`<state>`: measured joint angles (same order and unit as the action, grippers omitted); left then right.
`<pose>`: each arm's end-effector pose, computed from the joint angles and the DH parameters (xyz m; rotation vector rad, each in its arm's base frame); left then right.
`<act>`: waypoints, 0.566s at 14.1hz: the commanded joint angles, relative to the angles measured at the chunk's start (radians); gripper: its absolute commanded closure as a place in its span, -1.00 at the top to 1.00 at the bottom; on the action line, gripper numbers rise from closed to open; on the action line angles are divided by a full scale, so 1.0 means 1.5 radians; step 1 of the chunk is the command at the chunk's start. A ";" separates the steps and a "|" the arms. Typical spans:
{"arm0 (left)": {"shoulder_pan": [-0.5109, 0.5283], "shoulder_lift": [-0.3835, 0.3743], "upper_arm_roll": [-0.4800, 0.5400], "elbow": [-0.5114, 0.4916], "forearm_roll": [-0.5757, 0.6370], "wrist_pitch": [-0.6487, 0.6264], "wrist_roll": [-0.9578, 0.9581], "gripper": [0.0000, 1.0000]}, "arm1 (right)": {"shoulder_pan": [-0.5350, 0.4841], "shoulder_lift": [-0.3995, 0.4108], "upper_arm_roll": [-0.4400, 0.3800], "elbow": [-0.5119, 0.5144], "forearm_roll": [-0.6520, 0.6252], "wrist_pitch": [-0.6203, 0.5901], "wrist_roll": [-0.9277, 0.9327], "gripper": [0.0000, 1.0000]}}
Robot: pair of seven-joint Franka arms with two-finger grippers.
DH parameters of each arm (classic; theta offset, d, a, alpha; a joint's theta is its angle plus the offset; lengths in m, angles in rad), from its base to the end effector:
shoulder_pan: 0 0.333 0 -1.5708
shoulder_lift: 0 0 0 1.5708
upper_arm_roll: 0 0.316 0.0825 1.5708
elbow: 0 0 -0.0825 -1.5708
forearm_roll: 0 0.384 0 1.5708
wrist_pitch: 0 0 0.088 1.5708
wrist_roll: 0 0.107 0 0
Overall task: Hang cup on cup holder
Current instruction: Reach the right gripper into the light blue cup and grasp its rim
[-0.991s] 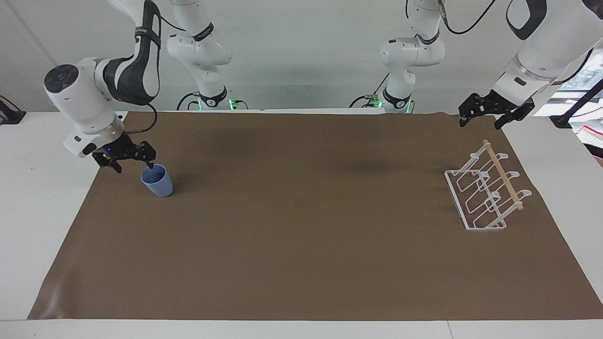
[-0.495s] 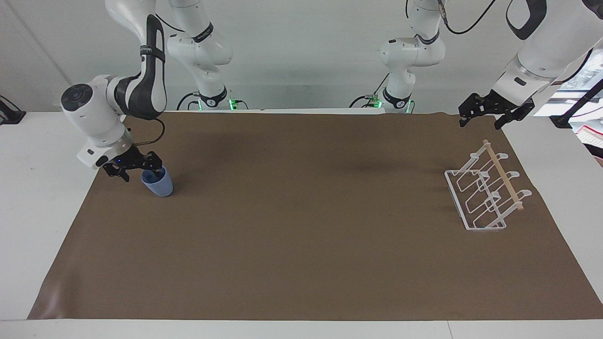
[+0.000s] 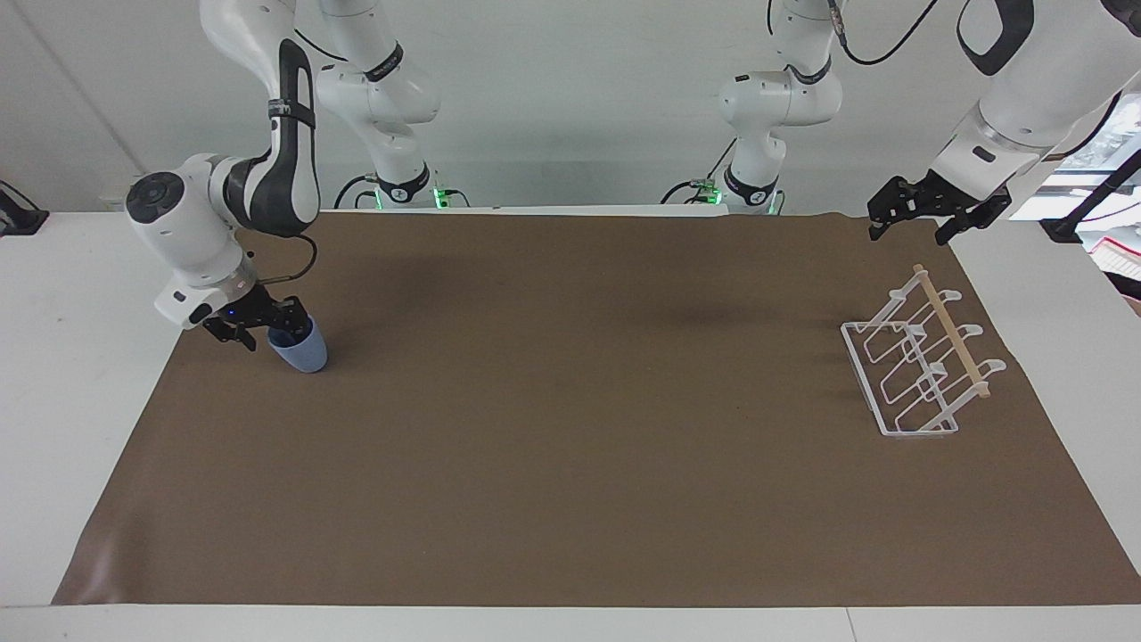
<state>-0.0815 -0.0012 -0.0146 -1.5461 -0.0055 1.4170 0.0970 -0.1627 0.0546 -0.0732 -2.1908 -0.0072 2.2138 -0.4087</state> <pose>0.5349 -0.0522 0.6242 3.1150 -0.3025 -0.2004 0.5208 -0.1253 0.3590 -3.1281 -0.2780 0.0517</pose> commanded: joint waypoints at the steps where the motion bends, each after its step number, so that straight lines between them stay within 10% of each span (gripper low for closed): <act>1: 0.003 -0.008 0.001 -0.007 -0.004 -0.007 -0.006 1.00 | -0.006 -0.004 0.005 -0.011 -0.010 0.009 -0.016 -0.29; 5: 0.003 -0.008 0.001 -0.007 -0.004 -0.007 -0.006 1.00 | 0.000 -0.003 0.006 -0.006 -0.039 0.001 -0.034 -0.96; 8: -0.003 -0.008 0.001 -0.007 -0.004 -0.004 -0.007 1.00 | 0.002 -0.001 0.007 0.026 -0.042 -0.052 -0.037 -1.00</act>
<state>-0.0818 -0.0012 -0.0147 -1.5461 -0.0056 1.4170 0.0961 -0.1581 0.0547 -0.0677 -2.1889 -0.0554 2.1973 -0.4410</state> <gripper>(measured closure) 0.000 0.960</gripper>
